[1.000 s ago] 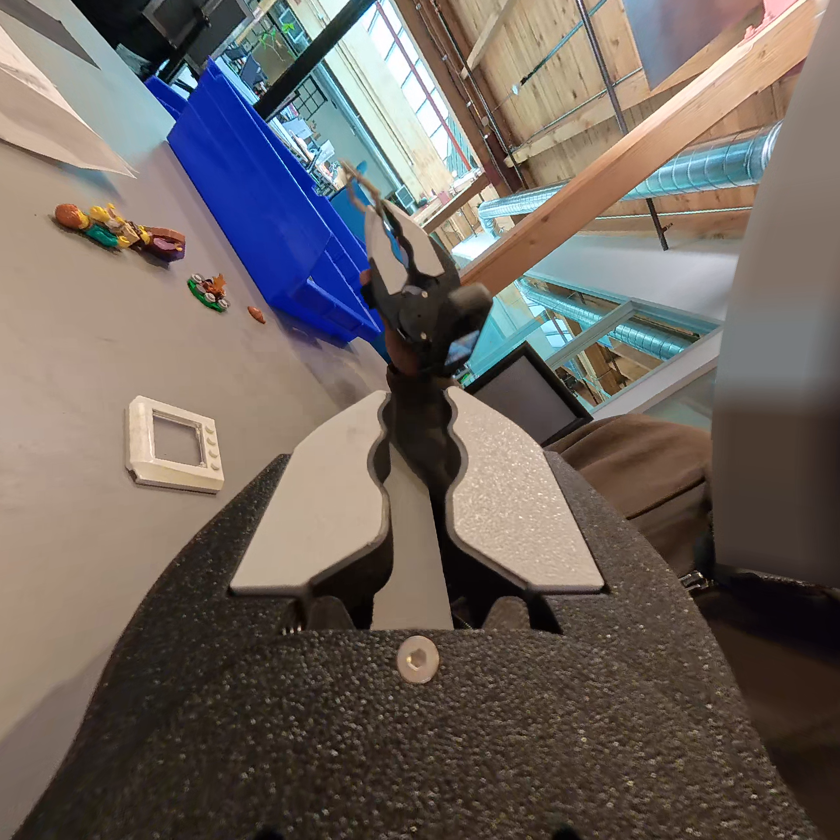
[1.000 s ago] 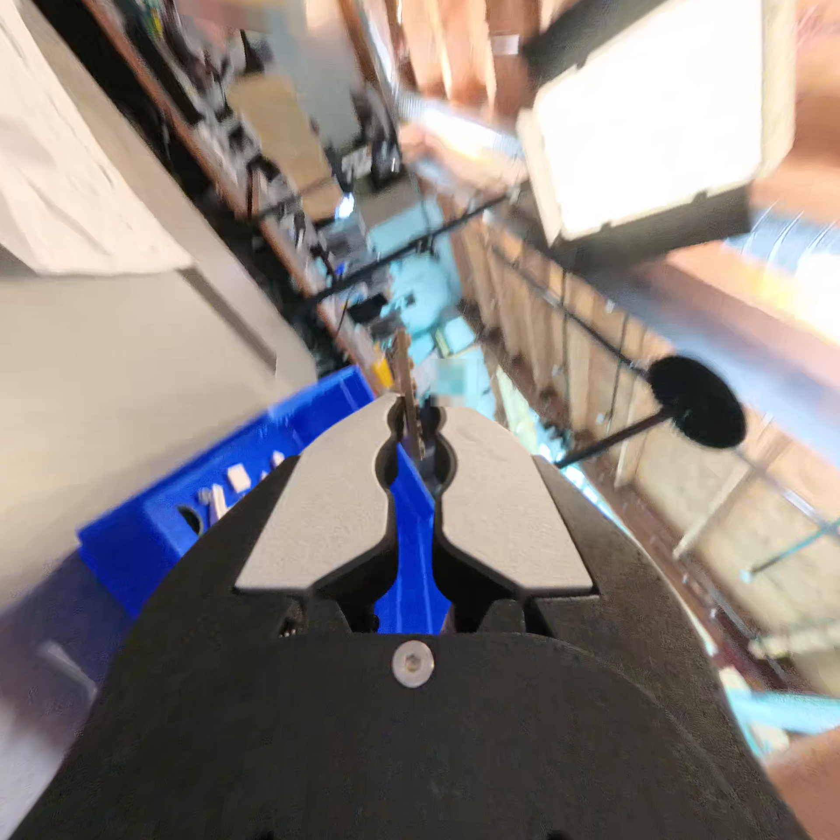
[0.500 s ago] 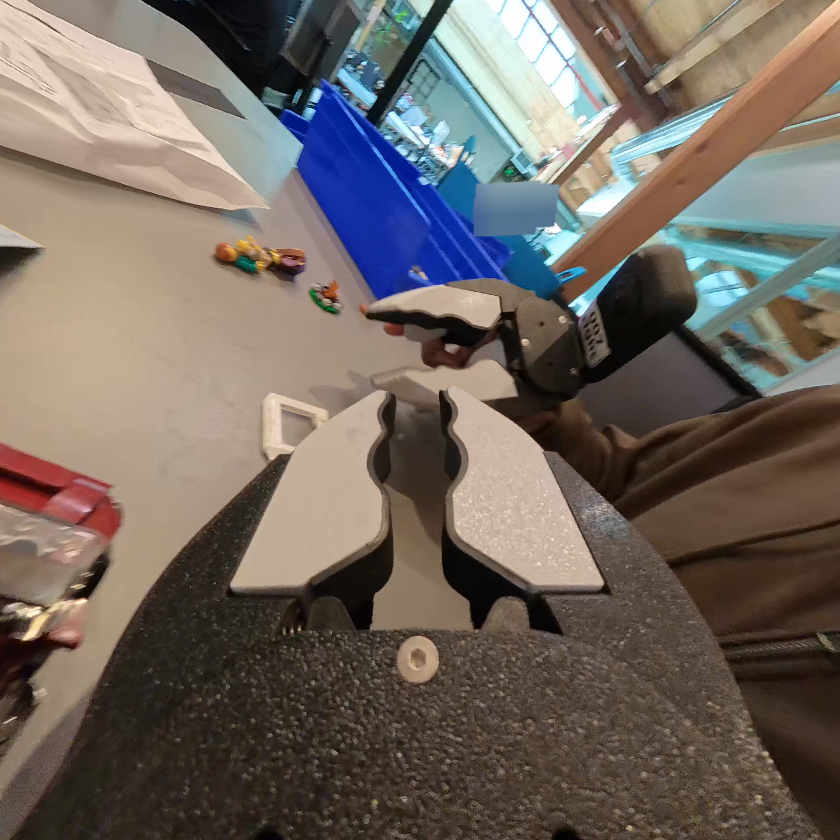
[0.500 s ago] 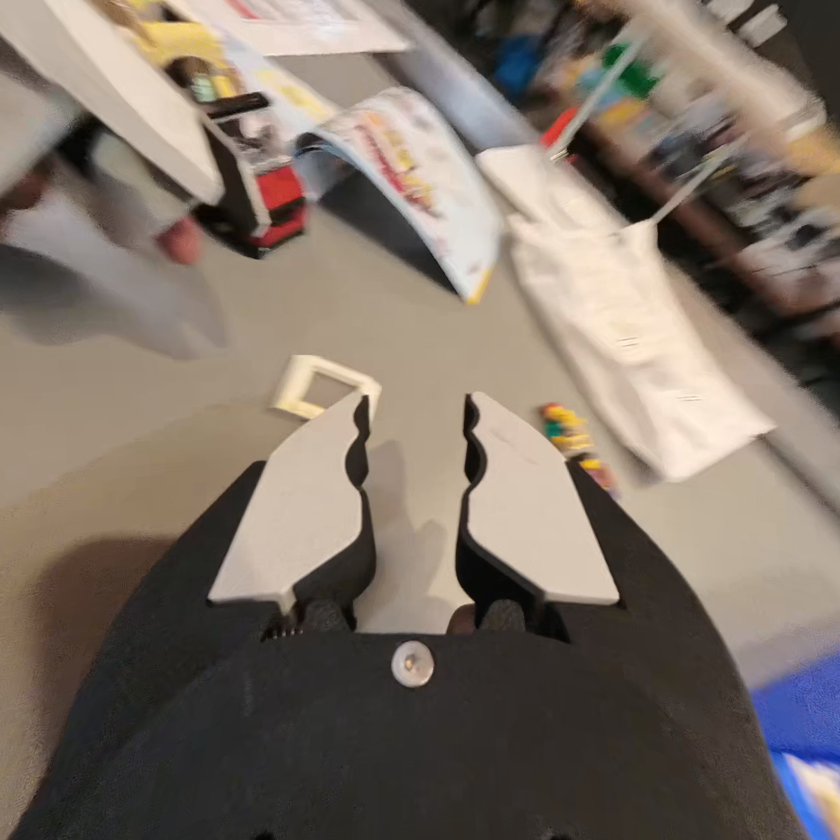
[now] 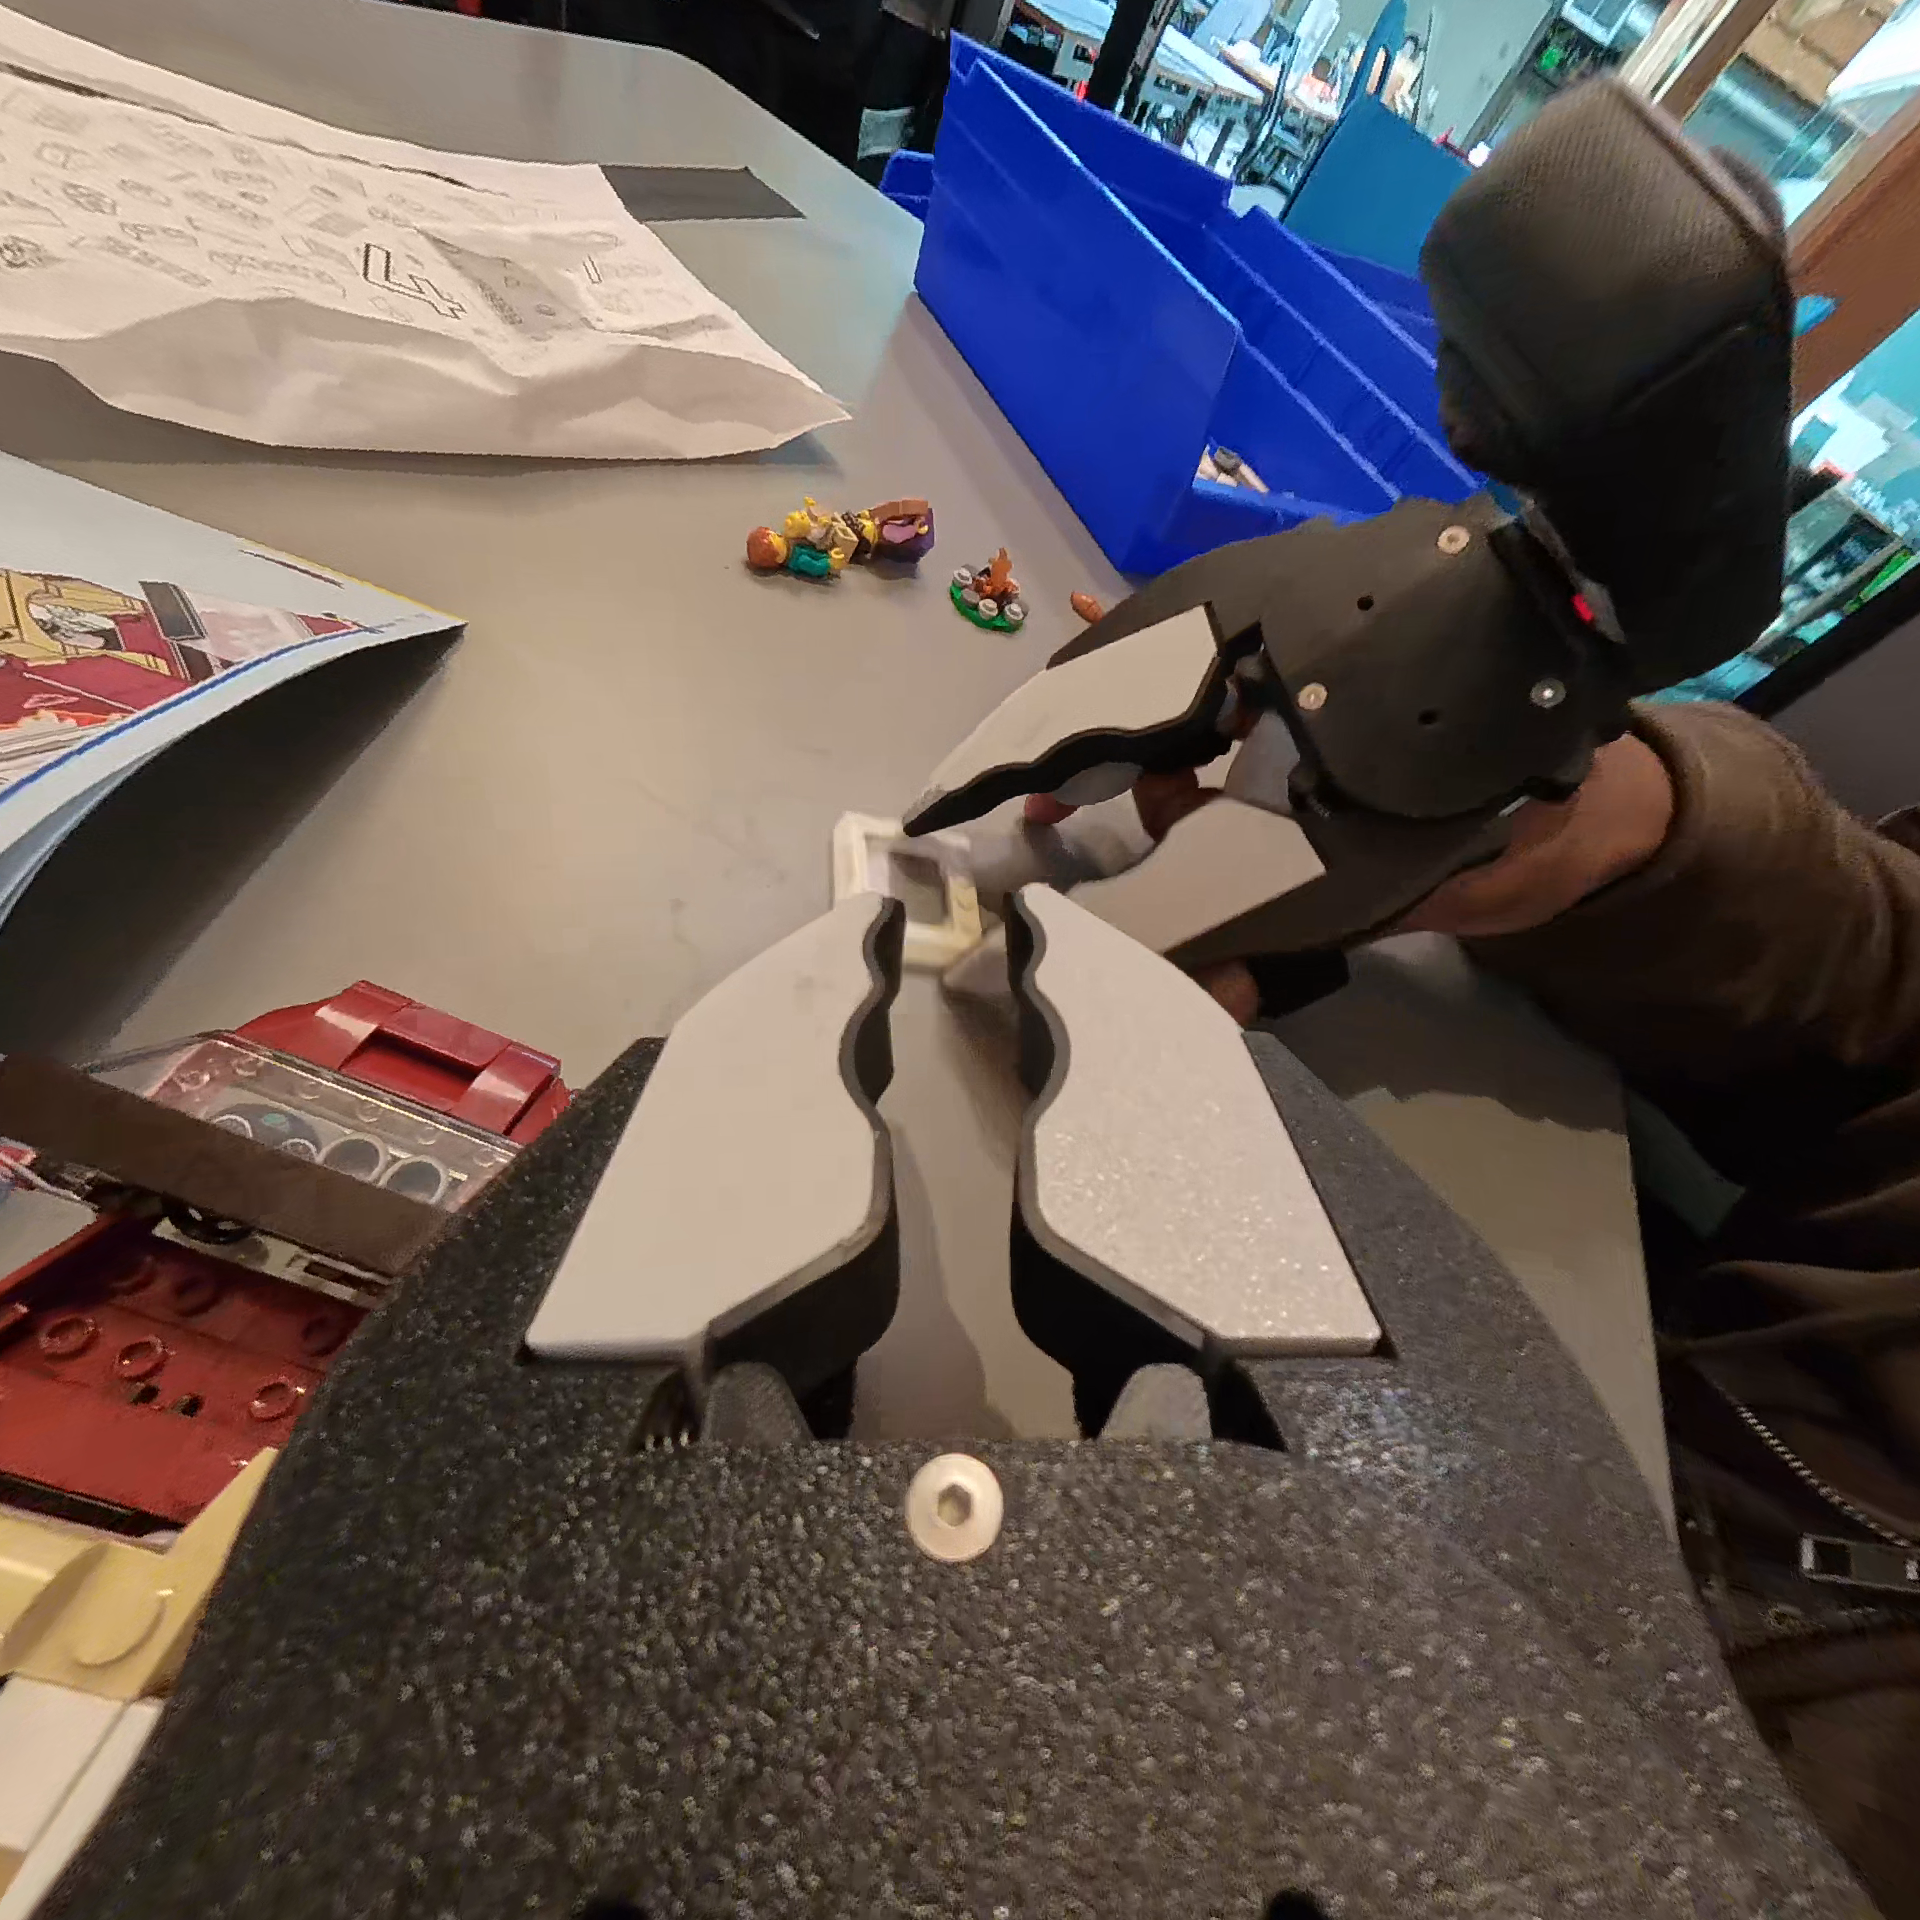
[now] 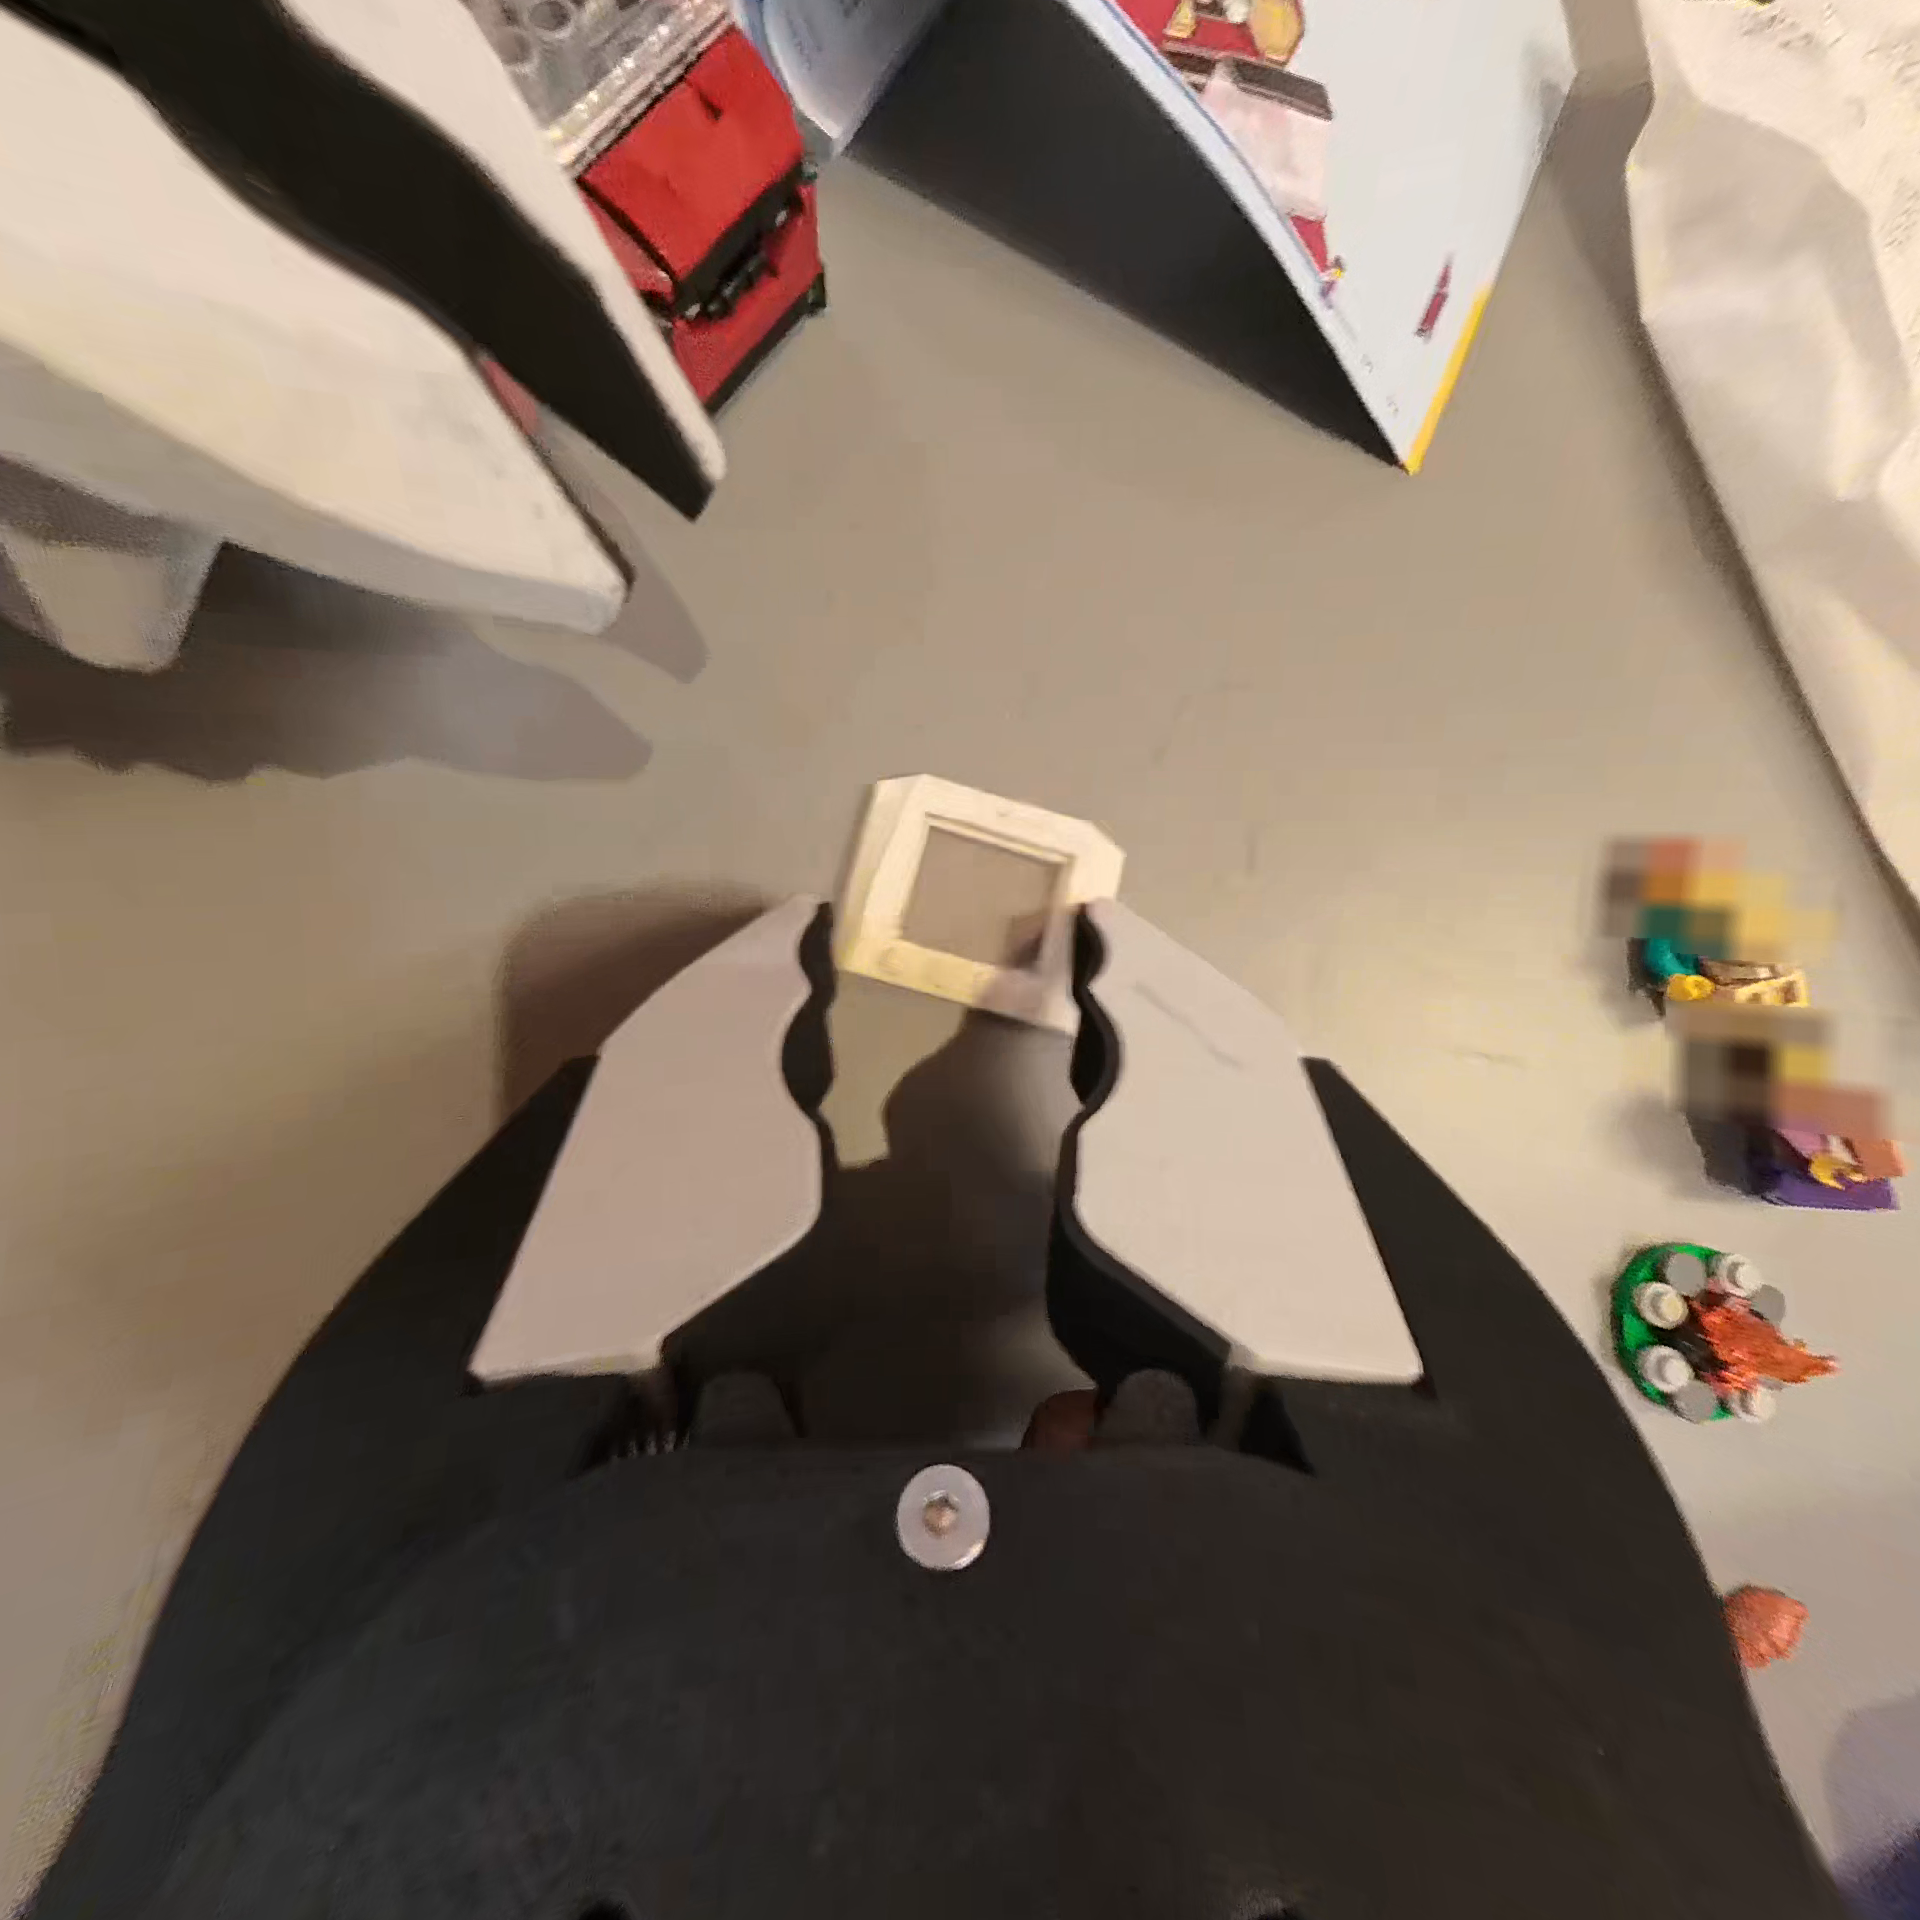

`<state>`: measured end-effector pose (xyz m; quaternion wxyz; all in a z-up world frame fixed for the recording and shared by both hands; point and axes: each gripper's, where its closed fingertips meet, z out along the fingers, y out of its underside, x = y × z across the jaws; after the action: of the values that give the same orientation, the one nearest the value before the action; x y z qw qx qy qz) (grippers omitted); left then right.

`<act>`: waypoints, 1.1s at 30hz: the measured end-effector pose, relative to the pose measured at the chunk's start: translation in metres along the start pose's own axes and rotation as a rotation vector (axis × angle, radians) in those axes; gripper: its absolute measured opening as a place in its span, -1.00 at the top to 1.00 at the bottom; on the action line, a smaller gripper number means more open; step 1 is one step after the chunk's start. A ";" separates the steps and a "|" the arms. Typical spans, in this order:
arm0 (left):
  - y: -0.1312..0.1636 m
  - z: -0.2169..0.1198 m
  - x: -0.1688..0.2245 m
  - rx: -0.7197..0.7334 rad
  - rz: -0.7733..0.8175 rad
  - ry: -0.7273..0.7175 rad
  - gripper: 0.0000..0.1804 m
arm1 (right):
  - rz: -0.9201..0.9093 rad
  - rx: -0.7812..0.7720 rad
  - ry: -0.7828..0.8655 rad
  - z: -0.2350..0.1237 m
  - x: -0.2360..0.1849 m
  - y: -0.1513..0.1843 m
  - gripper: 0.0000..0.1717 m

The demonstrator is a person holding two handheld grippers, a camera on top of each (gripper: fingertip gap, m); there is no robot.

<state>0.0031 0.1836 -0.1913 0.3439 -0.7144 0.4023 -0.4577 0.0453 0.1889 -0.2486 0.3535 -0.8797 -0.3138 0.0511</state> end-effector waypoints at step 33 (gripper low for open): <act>0.009 0.007 0.001 -0.082 0.232 -0.099 0.79 | -0.081 0.152 0.037 -0.008 0.057 -0.016 0.41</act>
<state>0.0072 0.1794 -0.2009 0.3844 -0.6983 0.4831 -0.3622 0.0846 0.2264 -0.2244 0.4269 -0.8377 -0.3379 0.0443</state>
